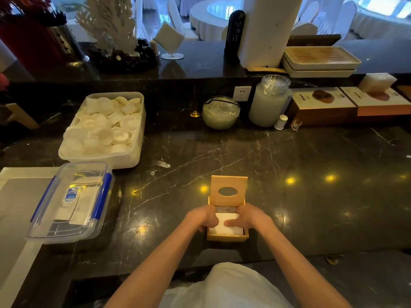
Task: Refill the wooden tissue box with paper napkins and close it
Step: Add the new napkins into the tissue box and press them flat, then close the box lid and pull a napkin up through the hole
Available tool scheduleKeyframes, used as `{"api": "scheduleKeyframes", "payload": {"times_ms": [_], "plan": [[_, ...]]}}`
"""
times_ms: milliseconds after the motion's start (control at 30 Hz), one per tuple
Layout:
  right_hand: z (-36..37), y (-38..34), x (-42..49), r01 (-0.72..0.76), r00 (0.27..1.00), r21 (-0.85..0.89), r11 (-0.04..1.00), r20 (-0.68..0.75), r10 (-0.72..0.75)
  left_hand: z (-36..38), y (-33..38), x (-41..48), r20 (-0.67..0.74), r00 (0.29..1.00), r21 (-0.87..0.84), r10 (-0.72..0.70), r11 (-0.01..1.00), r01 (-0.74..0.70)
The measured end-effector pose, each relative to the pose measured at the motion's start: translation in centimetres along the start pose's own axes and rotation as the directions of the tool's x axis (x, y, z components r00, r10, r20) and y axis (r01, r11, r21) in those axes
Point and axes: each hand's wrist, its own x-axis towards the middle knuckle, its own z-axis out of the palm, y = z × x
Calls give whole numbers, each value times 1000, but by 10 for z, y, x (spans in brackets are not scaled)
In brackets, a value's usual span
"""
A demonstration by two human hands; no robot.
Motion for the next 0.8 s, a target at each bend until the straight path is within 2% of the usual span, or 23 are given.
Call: {"api": "scheduleKeyframes", "payload": {"times_ms": [167,267,333,400,433,533,633,733,800], "plan": [[0,10,-10,43,998,-53,998,-35,-45,-5,-14,-7,29,990,-171,137,977,-130],[-7,20,-28,139,979,153,978,-173,-112,-13,-31,-14,-51,964,-261,260,928,-264],[-14,24,-41,211,942,400,892,-325,-77,-18,-38,-21,-250,933,-404,260,847,-345],[-24,24,-50,286,921,600,747,-388,-41,-26,-38,-28,-428,880,-517,205,743,-424],[-28,24,-51,313,921,664,679,-387,-47,-30,-34,-31,-447,872,-570,201,687,-450],[-34,19,-46,370,921,775,513,-380,-90,-36,-22,-31,-379,894,-720,240,530,-448],[-31,16,-47,413,902,758,505,-419,-108,-29,-18,-29,-329,907,-776,262,472,-418],[-22,20,-67,414,899,735,537,-425,-111,-11,-23,-36,-373,903,-806,213,407,-429],[-8,26,-82,413,903,725,551,-402,-148,7,-32,-34,-401,891,-783,214,426,-454]]}}
